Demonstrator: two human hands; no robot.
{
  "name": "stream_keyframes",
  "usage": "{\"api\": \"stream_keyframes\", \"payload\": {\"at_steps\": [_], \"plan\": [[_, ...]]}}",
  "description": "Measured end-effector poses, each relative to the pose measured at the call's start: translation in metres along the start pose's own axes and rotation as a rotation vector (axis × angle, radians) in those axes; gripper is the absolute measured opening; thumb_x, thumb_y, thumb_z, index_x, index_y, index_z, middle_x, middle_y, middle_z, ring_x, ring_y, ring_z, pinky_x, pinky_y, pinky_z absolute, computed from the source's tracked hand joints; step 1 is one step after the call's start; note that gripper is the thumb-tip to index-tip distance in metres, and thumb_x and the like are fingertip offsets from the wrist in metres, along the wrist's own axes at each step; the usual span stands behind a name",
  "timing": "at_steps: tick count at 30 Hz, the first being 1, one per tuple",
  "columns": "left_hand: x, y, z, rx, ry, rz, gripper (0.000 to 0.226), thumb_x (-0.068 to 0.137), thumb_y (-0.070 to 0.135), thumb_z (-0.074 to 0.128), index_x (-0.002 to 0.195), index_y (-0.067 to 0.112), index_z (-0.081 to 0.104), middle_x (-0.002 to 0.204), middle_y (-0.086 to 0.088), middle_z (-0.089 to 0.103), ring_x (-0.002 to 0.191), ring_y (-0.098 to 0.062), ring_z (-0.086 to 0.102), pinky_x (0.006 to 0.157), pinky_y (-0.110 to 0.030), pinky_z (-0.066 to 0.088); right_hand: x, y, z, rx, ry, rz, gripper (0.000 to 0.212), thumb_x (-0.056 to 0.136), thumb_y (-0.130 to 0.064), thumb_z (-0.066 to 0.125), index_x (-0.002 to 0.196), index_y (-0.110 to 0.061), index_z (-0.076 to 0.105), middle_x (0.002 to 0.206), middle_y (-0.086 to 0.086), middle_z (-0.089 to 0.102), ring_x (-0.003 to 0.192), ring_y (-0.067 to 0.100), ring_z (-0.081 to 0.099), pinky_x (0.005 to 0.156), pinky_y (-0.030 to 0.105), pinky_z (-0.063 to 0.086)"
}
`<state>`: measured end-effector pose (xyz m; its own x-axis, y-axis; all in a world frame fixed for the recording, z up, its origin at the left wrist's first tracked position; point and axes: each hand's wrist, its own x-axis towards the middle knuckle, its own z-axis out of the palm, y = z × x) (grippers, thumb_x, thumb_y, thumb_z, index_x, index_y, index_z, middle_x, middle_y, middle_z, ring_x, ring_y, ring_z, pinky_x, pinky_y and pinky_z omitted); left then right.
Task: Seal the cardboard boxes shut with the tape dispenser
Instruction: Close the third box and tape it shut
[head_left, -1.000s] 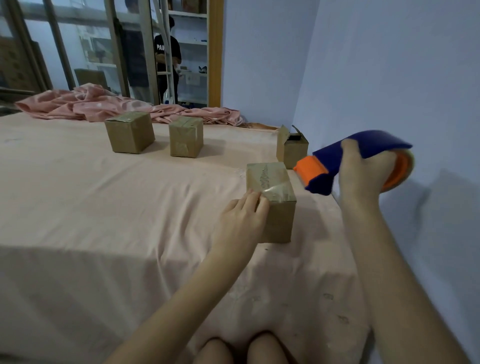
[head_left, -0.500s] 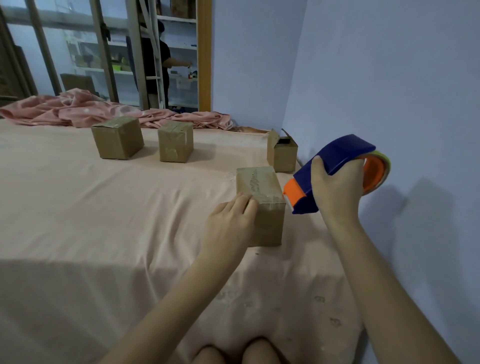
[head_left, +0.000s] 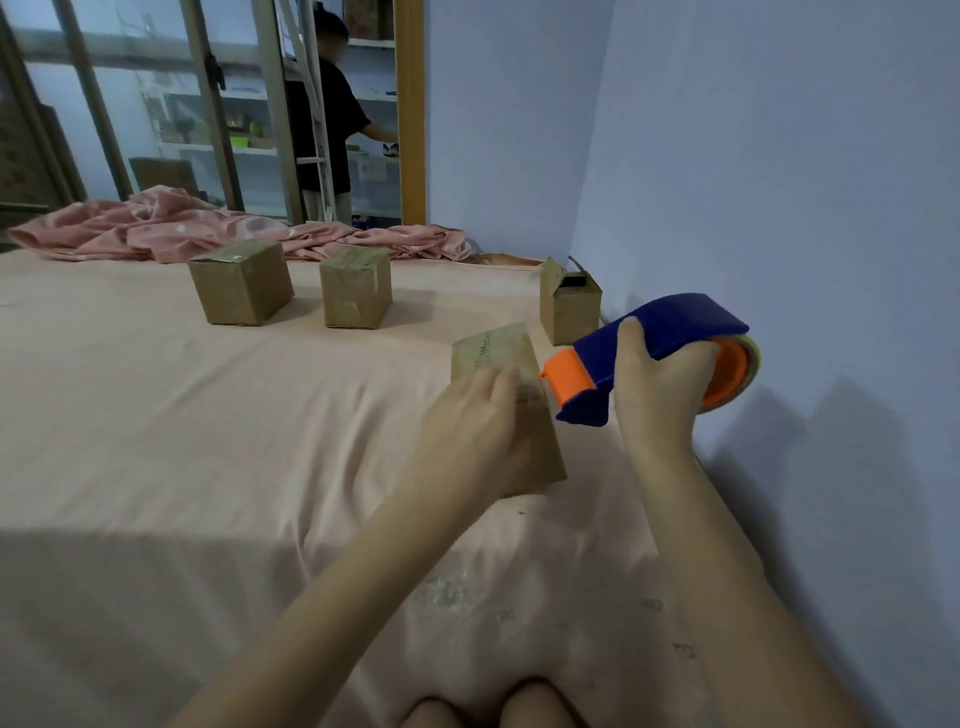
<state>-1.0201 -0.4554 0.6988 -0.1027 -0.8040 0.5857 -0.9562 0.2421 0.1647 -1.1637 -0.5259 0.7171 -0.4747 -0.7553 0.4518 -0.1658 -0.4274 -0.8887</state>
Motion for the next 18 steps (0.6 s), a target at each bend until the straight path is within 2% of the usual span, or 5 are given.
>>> {"api": "stream_keyframes", "payload": {"at_steps": [3, 5, 9, 13, 18], "plan": [[0.005, 0.019, 0.017, 0.095, -0.044, 0.092, 0.049, 0.092, 0.024, 0.054, 0.136, 0.007, 0.040, 0.137, -0.008, 0.045, 0.126, -0.024, 0.043, 0.099, -0.027, 0.031, 0.000, 0.006, -0.002, -0.032, 0.024, -0.005, 0.049, 0.084, -0.021, 0.067, 0.125, -0.014, 0.040, 0.101, -0.011, 0.051, 0.078, 0.006, 0.056, 0.051, 0.008, 0.044], [0.001, 0.025, 0.023, 0.202, -0.026, 0.110, 0.043, 0.088, 0.014, 0.059, 0.128, 0.000, 0.052, 0.129, -0.015, 0.056, 0.124, -0.028, 0.050, 0.106, -0.032, 0.037, 0.000, 0.010, -0.007, -0.053, 0.035, 0.003, 0.047, 0.084, -0.021, 0.067, 0.122, -0.013, 0.041, 0.100, -0.009, 0.054, 0.079, 0.008, 0.058, 0.055, 0.010, 0.045], [-0.004, 0.025, 0.032, 0.239, 0.053, 0.114, 0.044, 0.073, 0.006, 0.074, 0.115, 0.000, 0.065, 0.114, -0.016, 0.067, 0.110, -0.029, 0.062, 0.096, -0.037, 0.049, 0.004, 0.017, -0.013, -0.011, 0.063, 0.069, 0.033, 0.084, -0.018, 0.066, 0.103, -0.023, 0.039, 0.082, -0.019, 0.051, 0.070, 0.004, 0.057, 0.044, 0.004, 0.040], [-0.004, 0.023, 0.035, 0.275, 0.102, 0.169, 0.041, 0.069, 0.002, 0.075, 0.109, -0.001, 0.067, 0.108, -0.016, 0.069, 0.103, -0.028, 0.066, 0.090, -0.036, 0.053, 0.012, 0.010, -0.013, -0.107, 0.044, 0.026, 0.029, 0.085, -0.022, 0.064, 0.103, -0.018, 0.042, 0.080, -0.019, 0.051, 0.068, 0.004, 0.057, 0.049, 0.008, 0.041], [-0.005, 0.024, 0.035, 0.284, 0.095, 0.176, 0.039, 0.072, 0.007, 0.077, 0.110, -0.001, 0.068, 0.108, -0.015, 0.069, 0.103, -0.027, 0.066, 0.091, -0.036, 0.052, 0.026, -0.001, -0.011, -0.163, 0.001, 0.009, 0.035, 0.083, -0.021, 0.061, 0.111, -0.003, 0.052, 0.090, 0.002, 0.063, 0.071, 0.010, 0.060, 0.050, 0.015, 0.039]]}}
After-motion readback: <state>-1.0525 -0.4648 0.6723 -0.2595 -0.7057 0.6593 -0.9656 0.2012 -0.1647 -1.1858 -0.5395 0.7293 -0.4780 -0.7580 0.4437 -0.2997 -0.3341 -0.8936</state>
